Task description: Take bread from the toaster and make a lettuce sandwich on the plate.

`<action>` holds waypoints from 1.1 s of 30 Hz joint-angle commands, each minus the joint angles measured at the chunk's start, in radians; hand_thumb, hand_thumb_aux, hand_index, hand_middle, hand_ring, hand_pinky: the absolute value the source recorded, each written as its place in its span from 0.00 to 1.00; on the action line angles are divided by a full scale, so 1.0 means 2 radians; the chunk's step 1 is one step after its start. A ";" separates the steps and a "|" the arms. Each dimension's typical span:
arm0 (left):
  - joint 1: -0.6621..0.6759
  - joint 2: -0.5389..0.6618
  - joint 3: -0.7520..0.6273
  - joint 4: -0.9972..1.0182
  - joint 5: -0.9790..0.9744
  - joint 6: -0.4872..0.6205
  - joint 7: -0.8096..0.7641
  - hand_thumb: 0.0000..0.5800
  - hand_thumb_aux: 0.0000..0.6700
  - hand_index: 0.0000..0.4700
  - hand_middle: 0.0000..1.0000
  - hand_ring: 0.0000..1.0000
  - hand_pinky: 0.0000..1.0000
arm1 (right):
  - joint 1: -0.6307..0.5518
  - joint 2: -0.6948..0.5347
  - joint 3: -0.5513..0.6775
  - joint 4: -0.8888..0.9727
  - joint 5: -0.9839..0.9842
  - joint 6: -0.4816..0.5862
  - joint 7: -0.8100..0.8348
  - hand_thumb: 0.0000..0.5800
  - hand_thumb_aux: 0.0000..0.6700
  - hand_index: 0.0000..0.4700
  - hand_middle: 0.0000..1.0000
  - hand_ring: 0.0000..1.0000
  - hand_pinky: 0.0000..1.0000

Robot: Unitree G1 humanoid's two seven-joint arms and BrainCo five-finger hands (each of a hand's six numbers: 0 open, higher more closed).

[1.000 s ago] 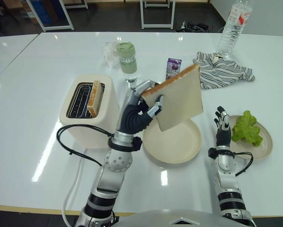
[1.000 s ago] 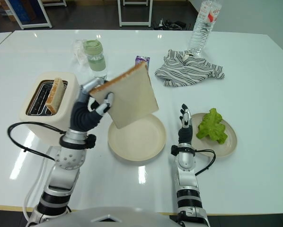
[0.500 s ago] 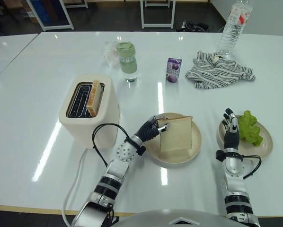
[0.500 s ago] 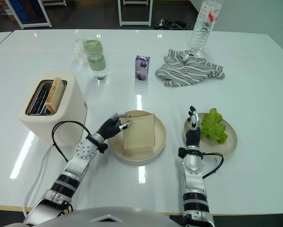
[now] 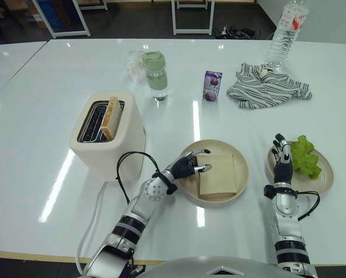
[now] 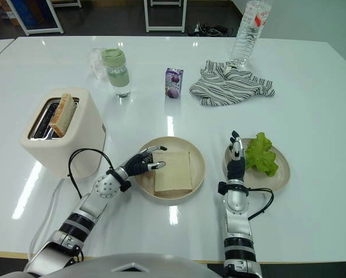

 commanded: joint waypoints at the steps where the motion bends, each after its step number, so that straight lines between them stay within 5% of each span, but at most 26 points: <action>1: -0.004 0.003 -0.020 -0.058 0.085 0.015 0.056 0.00 0.00 0.00 0.00 0.00 0.00 | 0.005 0.002 0.001 -0.005 -0.001 0.007 -0.001 0.00 0.00 0.00 0.00 0.00 0.00; 11: 0.027 -0.003 -0.013 -0.226 0.232 0.025 0.221 0.00 0.00 0.00 0.00 0.00 0.00 | 0.002 0.004 0.003 -0.002 -0.001 0.008 -0.002 0.00 0.00 0.00 0.00 0.00 0.00; 16: 0.043 -0.008 -0.006 -0.262 0.225 0.031 0.231 0.00 0.00 0.00 0.00 0.00 0.00 | 0.000 0.005 0.003 0.000 -0.001 0.006 -0.002 0.00 0.00 0.00 0.00 0.00 0.00; 26: 0.100 -0.060 -0.014 -0.199 0.005 -0.004 0.156 0.00 0.00 0.00 0.00 0.00 0.00 | 0.027 -0.025 -0.001 -0.111 -0.022 -0.025 0.012 0.00 0.00 0.00 0.00 0.00 0.00; 33: 0.130 -0.102 0.005 -0.169 -0.106 -0.018 0.135 0.00 0.00 0.00 0.00 0.00 0.00 | 0.024 -0.175 -0.098 -0.144 -0.231 0.000 -0.072 0.00 0.00 0.00 0.00 0.00 0.00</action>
